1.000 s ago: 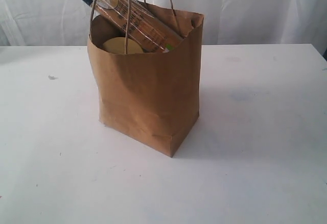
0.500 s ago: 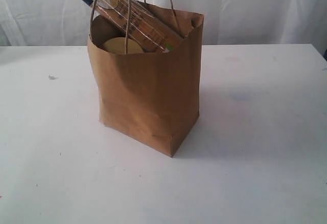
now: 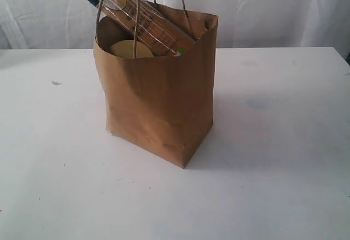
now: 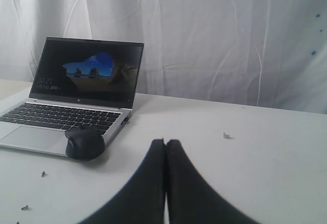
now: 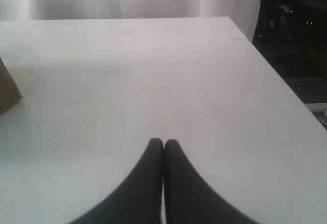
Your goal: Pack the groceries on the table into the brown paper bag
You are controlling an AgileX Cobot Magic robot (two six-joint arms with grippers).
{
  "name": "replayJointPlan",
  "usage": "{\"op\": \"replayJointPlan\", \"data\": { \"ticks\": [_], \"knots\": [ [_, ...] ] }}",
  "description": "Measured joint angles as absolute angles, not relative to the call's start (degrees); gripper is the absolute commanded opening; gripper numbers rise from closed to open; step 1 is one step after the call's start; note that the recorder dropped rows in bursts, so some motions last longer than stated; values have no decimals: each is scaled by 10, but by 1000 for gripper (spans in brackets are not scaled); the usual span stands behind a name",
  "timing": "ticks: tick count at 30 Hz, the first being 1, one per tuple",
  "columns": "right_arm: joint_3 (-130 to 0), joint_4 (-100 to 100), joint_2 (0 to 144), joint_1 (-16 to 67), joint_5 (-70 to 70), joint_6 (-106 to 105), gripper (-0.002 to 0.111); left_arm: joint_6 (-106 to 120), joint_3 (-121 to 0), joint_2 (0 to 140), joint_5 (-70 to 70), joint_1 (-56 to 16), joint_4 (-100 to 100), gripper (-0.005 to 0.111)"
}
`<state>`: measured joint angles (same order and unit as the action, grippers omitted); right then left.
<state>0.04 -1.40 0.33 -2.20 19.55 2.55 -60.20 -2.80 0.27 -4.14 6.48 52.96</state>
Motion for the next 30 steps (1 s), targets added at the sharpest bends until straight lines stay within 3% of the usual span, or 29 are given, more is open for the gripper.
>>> {"op": "replayJointPlan", "data": {
  "ticks": [23, 26, 30],
  "knots": [
    [0, -12, 3, -22, 200, 24, 0, -601, -4, 3, -48, 65, 513, 0],
    [0, -12, 3, -22, 200, 24, 0, -590, -4, 3, -19, 65, 411, 0],
    [0, -12, 3, -22, 203, 24, 0, -533, -12, 3, 7, 65, 101, 0]
  ]
}}
